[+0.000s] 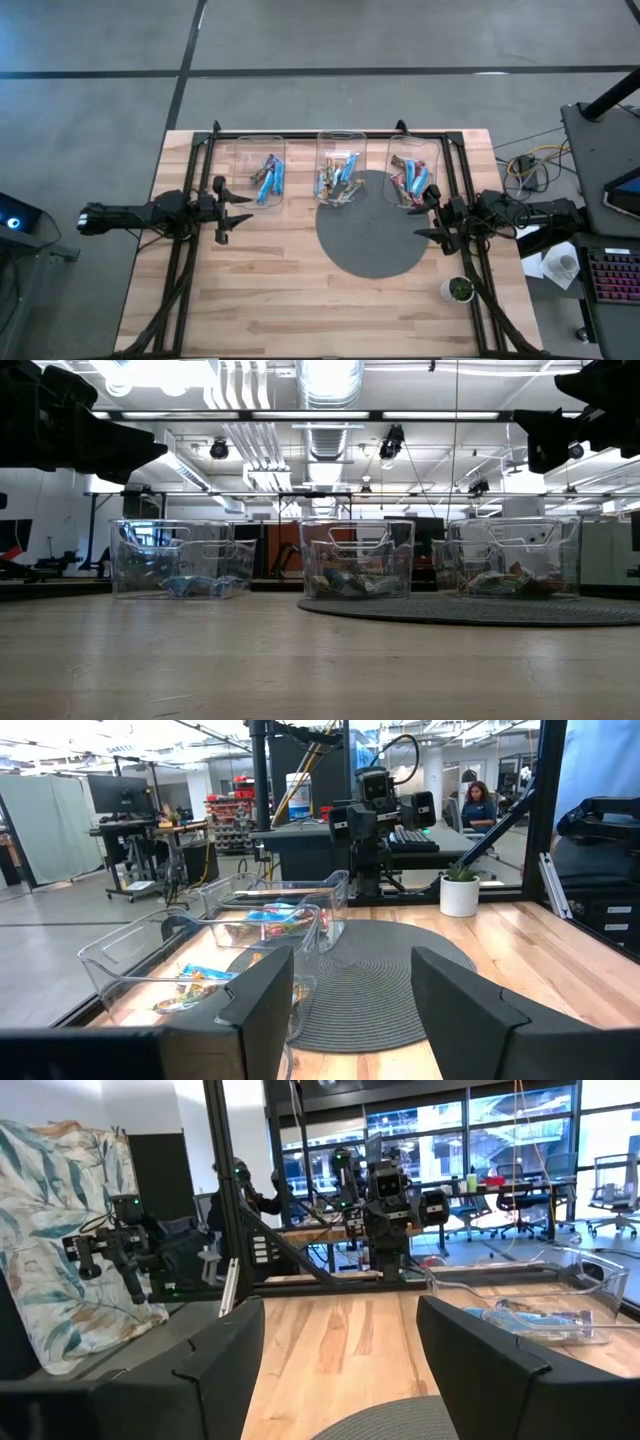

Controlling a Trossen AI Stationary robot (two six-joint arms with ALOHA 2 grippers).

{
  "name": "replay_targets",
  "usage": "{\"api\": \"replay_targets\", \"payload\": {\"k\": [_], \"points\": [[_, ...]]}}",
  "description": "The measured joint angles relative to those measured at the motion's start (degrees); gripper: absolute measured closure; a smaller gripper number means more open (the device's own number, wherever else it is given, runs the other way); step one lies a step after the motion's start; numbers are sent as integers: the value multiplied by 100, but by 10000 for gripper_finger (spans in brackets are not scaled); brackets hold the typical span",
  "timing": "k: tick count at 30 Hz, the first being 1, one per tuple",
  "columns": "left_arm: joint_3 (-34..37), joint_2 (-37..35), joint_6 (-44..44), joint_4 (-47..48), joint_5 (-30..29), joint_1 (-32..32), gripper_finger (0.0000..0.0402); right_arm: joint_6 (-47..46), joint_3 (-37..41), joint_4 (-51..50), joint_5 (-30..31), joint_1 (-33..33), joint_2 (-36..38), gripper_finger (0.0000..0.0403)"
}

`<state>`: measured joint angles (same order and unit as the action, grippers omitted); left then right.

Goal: Pick and place Granola Bars by type
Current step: Return to Home Position

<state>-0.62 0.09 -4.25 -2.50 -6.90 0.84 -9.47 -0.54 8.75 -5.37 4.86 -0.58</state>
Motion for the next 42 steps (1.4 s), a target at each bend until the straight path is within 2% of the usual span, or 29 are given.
{"api": "replay_targets", "payload": {"k": [30,42], "points": [[-2,0,-2,-1,0,0,216,4,0,0,1,-2,4,159],[-2,1,-1,-2,-1,0,216,4,0,0,2,-2,4,149]]}}
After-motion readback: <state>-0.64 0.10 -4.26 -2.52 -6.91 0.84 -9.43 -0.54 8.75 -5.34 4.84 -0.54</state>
